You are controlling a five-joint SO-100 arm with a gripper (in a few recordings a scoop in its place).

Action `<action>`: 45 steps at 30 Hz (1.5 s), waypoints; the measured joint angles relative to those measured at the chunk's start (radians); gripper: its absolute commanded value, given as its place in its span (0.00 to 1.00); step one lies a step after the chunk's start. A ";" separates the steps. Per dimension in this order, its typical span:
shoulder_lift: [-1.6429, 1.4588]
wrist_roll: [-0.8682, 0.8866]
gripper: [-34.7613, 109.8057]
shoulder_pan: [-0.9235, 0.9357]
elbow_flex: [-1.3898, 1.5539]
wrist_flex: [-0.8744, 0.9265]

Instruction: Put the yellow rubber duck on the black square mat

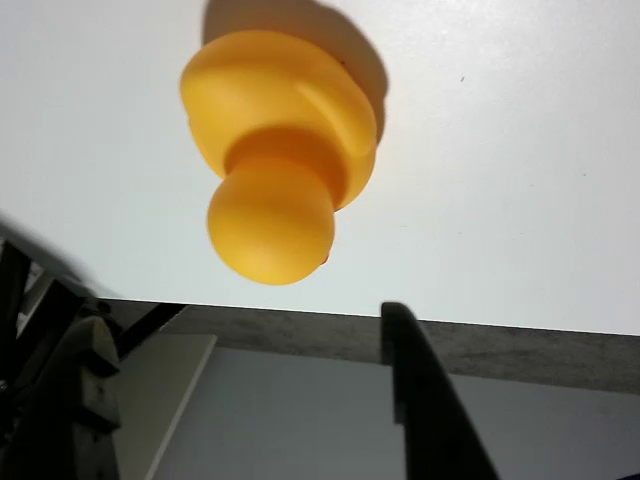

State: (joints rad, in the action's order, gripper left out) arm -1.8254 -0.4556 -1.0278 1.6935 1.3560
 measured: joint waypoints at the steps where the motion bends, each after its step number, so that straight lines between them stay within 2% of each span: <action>1: 0.000 0.000 0.45 0.000 0.000 0.000; 9: 0.023 0.000 0.45 0.000 0.000 0.000; 26: 0.308 0.000 0.45 -0.005 -0.044 0.000; 32: 0.316 0.002 0.45 -0.077 -0.044 0.000; 45: 0.316 0.002 0.46 -0.098 -0.048 0.000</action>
State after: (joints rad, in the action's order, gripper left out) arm -1.5094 -0.4541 -1.1259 1.6460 1.3560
